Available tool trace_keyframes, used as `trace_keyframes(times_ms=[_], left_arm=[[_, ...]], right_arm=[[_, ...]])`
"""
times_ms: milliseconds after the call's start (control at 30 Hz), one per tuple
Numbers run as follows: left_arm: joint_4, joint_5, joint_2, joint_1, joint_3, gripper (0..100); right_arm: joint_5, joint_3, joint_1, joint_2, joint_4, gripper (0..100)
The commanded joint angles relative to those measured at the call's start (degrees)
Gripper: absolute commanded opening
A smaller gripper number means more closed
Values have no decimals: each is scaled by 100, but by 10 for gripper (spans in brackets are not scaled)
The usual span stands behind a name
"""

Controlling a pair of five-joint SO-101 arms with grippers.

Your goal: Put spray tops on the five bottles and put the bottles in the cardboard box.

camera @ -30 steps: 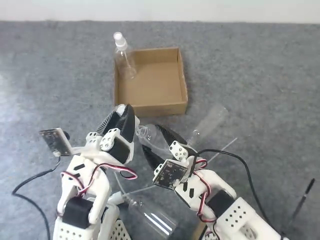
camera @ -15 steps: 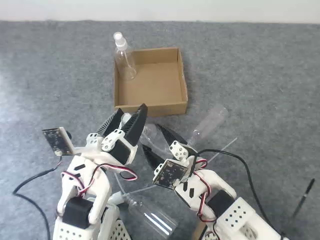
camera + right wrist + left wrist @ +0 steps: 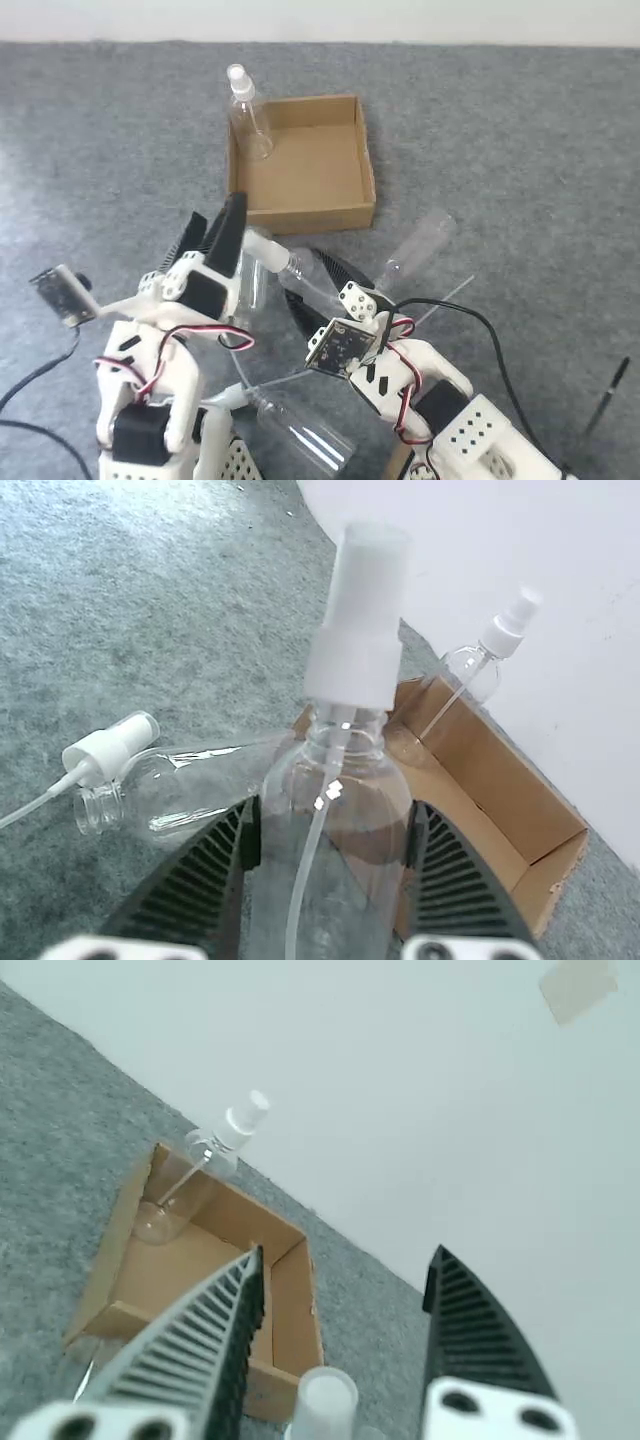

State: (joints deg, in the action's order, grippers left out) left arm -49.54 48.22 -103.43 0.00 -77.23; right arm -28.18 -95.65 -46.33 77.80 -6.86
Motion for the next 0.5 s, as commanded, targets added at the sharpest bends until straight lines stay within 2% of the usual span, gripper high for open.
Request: trace_keyframes(times_ms=[0,167,467], left_arm=[[18,97,35,-167,303,243],[0,105,35,-466,277,242],[141,97,44,-422,66,242]], right_arm=[[-35,-123,48,127,-13,93],[-26,-123,198,136,251,93],[35,-88,163,136,382,93]])
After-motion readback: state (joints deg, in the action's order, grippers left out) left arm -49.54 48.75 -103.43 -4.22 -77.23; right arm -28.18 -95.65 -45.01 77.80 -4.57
